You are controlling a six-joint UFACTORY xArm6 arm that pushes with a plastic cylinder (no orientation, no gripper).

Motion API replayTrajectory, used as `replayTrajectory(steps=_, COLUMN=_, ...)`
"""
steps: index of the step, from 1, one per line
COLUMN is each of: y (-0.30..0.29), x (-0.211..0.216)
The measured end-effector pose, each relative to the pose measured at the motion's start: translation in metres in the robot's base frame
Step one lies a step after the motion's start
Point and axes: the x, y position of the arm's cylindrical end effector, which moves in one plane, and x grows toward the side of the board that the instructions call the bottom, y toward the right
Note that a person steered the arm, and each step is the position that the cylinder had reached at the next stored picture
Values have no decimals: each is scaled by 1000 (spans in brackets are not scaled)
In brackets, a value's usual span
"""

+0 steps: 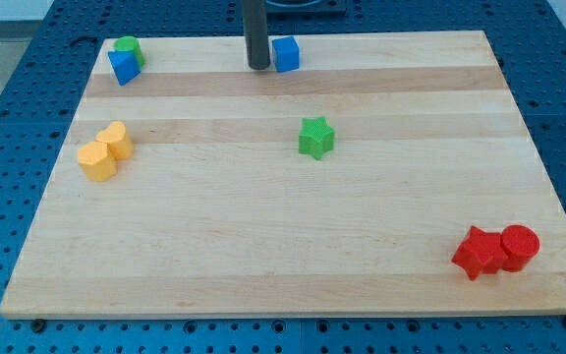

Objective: Separate yellow hexagon from yellow heart

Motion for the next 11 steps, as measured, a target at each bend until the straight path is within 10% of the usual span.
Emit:
replayTrajectory(steps=6, y=11, x=58)
replayTrajectory(steps=8, y=-14, x=155)
replayTrajectory(steps=11, y=-168, x=251)
